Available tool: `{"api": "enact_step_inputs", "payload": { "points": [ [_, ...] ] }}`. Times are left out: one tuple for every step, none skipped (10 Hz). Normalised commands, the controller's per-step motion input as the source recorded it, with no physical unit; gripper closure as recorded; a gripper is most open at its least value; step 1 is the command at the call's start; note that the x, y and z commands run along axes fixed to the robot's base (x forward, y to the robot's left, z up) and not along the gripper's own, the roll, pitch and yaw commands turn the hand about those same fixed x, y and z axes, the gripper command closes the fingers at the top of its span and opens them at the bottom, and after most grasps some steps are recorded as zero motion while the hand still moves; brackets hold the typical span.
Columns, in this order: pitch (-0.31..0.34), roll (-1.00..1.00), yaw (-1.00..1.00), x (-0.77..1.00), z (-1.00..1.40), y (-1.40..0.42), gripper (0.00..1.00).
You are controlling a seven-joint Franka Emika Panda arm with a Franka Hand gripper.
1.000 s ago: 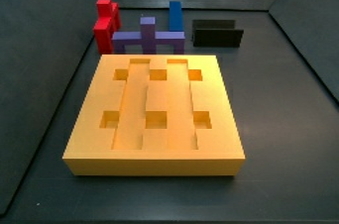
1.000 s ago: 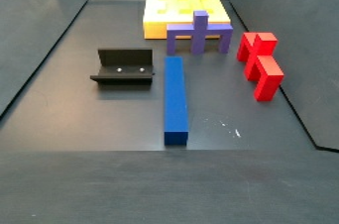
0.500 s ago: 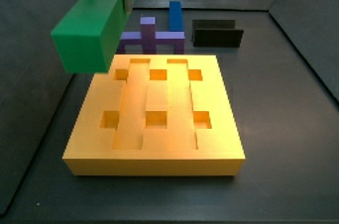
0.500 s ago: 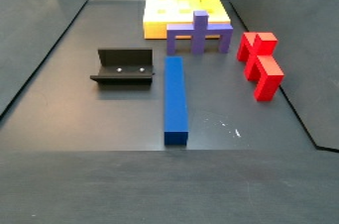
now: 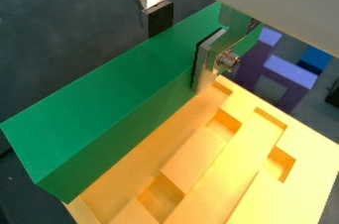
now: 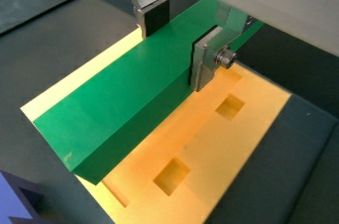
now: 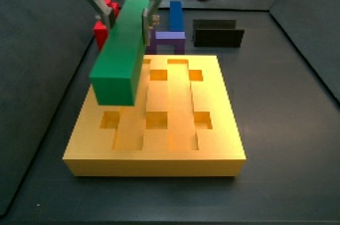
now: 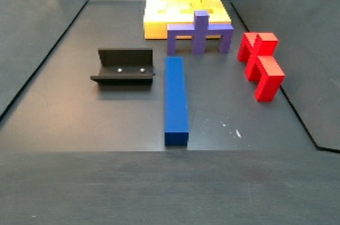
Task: Pick up the green object. Move up. Move to above the board. Insert the green object.
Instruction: Insert the green object.
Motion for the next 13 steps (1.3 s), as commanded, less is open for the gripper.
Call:
{"api": "enact_step_inputs", "payload": {
  "points": [
    [-0.011,0.19,0.00,0.05,-0.95,0.00,1.00],
    [0.000,0.23,0.00,0.00,-0.92,0.00,1.00],
    [-0.019,0.25,0.00,-0.02,-0.88,0.00,1.00],
    [-0.036,0.24,0.00,0.00,-0.85,0.00,1.00],
    [-0.063,0.12,0.00,0.00,-0.67,0.00,1.00],
    [-0.113,0.00,0.00,0.11,-0.67,0.00,1.00],
    [-0.144,0.00,0.00,0.07,-0.61,0.00,1.00],
    [-0.191,-0.06,0.00,0.00,-0.52,-0.02,1.00],
    [-0.203,-0.09,0.00,0.00,-0.40,0.00,1.00],
    [-0.204,-0.08,0.05,-0.01,-0.26,-0.06,1.00],
    [-0.164,-0.08,0.05,0.00,-0.30,0.00,1.00],
    [-0.100,-0.02,0.09,0.16,-0.36,0.00,1.00],
    [-0.027,0.00,0.08,0.20,-0.38,0.00,1.00]
  ]
}}
